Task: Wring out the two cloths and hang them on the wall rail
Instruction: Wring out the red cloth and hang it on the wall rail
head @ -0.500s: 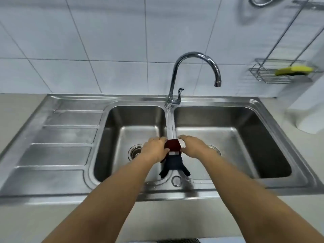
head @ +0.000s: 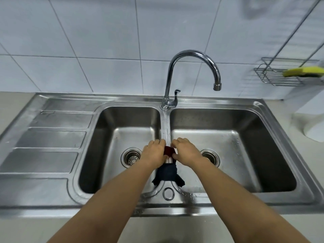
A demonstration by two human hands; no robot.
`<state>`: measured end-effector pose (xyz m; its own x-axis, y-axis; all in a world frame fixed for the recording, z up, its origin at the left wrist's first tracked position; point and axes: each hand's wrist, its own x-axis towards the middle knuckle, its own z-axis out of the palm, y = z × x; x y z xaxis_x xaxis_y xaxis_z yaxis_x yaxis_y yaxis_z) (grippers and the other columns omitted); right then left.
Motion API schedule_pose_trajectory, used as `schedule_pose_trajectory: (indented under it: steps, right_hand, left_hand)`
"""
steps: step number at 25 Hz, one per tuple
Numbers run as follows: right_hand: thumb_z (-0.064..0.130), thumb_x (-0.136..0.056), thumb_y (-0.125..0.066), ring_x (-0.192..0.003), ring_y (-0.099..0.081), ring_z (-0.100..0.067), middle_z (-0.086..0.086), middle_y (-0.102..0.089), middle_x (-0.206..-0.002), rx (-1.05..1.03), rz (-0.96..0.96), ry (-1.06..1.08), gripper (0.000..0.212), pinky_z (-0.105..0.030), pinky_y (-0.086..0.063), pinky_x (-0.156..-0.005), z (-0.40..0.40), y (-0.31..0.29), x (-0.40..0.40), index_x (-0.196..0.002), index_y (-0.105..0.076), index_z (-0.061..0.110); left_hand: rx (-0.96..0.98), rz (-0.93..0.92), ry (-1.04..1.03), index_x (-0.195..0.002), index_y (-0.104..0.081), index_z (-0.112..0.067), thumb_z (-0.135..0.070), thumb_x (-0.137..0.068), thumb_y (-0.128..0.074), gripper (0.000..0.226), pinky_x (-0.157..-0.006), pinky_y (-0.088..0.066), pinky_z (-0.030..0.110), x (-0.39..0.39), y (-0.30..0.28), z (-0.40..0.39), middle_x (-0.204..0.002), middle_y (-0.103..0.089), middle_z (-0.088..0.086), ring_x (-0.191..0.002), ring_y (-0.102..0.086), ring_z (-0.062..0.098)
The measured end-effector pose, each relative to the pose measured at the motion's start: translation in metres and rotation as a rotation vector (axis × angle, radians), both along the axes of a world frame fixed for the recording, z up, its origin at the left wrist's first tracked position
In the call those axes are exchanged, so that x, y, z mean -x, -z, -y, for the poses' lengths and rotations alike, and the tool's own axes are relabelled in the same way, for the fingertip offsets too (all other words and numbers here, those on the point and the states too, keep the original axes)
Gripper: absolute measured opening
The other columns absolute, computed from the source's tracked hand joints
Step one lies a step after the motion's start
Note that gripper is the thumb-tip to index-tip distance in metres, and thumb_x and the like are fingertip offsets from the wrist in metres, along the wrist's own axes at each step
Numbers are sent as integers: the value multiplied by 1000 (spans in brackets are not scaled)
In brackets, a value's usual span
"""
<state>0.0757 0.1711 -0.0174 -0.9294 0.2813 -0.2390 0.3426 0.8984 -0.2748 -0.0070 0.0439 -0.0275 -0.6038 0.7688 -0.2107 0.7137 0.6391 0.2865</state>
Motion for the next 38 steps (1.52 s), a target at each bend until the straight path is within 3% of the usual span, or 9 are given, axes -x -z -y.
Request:
schedule_pose_trajectory:
  steps: [4, 9, 18, 25, 29, 32, 34, 36, 38]
  right_hand:
    - [25, -84, -62, -108, -48, -26, -6, -54, -113, -11, -21, -1, 28, -36, -43, -88, -2, -1, 6, -109, -57, 14]
    - [24, -81, -65, -98, -59, -22, -2, -64, -108, 334, -157, 201, 32, -38, -49, -84, -7, -24, 19, -109, -51, 19]
    - [23, -82, -67, -85, -63, -19, 0, -69, -91, 401, -398, 351, 16, -30, -46, -74, 4, -87, 40, -91, -55, 23]
    - [26, -75, -71, -70, -60, -16, 0, -60, -77, 796, -591, 531, 26, -33, -51, -59, 44, -126, 56, -71, -45, 24]
    - [53, -65, -65, -90, -61, -23, 6, -63, -76, 523, -556, 501, 31, -43, -53, -79, 61, -130, 59, -65, -52, 25]
    - [57, -86, -55, -83, -58, -24, -4, -62, -82, 1087, -526, 515, 43, -29, -47, -67, 83, -135, 45, -92, -62, 15]
    - [66, -87, -45, -87, -66, -23, -5, -69, -95, 1436, -364, 564, 52, -36, -56, -76, 104, -125, 40, -109, -62, 21]
    - [68, -81, -52, -87, -72, -26, -6, -72, -104, 1582, -206, 631, 54, -43, -59, -73, 122, -110, 41, -115, -60, 26]
    - [60, -82, -59, -70, -71, -23, -9, -70, -96, 1598, -103, 706, 52, -30, -57, -52, 129, -103, 43, -110, -60, 16]
  left_hand:
    - [19, -71, 28, -120, -52, -14, -29, -93, -53, 32, -93, -40, 39, 5, -6, -9, -122, -51, 8, -115, -46, 27]
    - [-285, 181, -126, -102, -56, -15, -21, -93, -53, 11, -81, -47, 40, 33, -32, -8, -102, -64, 11, -99, -56, 30]
    - [-655, 350, -176, -108, -52, -15, -18, -98, -47, 12, -68, -40, 29, 45, -88, 15, -80, -56, -4, -74, -52, 15]
    - [-788, 987, -358, -116, -62, -23, -59, -95, -36, 50, -74, -53, 31, 27, -116, 37, -96, -71, -2, -85, -66, 16]
    - [-900, 1192, -431, -115, -66, -13, -64, -91, -40, 62, -92, -54, 46, 26, -122, 46, -102, -72, 19, -97, -70, 32]
    - [-926, 1254, -507, -108, -69, -9, -69, -85, -46, 68, -85, -55, 48, 27, -133, 51, -92, -68, 19, -80, -68, 31]
    - [-941, 1327, -588, -110, -69, -11, -66, -88, -43, 64, -88, -52, 40, 27, -141, 51, -99, -71, 14, -90, -68, 27]
    - [-866, 1310, -671, -116, -64, -13, -66, -89, -40, 64, -93, -49, 39, 28, -141, 51, -110, -69, 12, -105, -65, 27]
    - [-663, 1245, -679, -120, -60, -13, -70, -89, -34, 70, -89, -50, 39, 32, -141, 60, -114, -67, 12, -108, -62, 28]
